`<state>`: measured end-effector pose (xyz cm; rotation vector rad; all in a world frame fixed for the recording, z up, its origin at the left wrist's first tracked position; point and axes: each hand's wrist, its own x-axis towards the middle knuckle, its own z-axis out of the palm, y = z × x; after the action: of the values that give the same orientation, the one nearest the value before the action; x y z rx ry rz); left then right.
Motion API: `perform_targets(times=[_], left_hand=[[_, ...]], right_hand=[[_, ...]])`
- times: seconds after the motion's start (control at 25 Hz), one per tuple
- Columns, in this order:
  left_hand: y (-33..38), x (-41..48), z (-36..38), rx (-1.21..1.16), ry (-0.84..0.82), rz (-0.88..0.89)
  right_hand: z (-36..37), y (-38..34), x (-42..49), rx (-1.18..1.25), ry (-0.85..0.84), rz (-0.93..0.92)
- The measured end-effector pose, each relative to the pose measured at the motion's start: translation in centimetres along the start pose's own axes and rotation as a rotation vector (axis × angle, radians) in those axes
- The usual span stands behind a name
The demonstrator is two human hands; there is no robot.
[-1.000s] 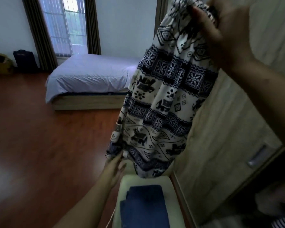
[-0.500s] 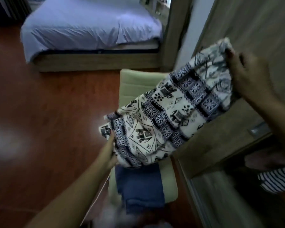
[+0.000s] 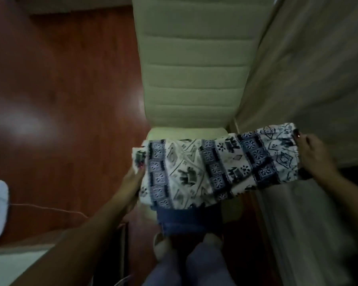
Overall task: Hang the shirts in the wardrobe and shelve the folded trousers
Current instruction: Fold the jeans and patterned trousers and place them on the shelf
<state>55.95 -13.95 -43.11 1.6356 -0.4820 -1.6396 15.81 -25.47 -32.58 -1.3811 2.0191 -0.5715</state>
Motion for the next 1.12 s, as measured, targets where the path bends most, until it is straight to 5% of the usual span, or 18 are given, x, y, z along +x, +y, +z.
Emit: perform_targets(times=[0.24,0.52,0.72,0.88,1.04,1.12], left_hand=[[-5.4,2.0,1.7,0.09,0.094,-0.21],[-6.4,2.8,0.7,0.682,0.189,0.425],[-8.0,4.3,-0.8,0.476,0.111,0.037],[-7.1,4.0,-1.7,0.343,0.081,-0.216],[-7.6,4.0,-1.7,0.379,0.093,-0.061],[-8.0,4.1,-1.3,0.368,0.118,0.093]], right_hand=[[7.8,5.6,-0.4,0.04,-0.233,0.046],[14.6,-1.5,-5.4,0.199,-0.237,-0.111],[24.7,-5.8,-9.6,0.086,-0.309,-0.18],[31.2,-3.3,-12.5,-0.101,-0.567,-0.212],[29.7,-2.2,-13.1,0.104,-0.595,-0.26],[27.4,-1.3,-12.3,0.162,-0.389,-0.322]])
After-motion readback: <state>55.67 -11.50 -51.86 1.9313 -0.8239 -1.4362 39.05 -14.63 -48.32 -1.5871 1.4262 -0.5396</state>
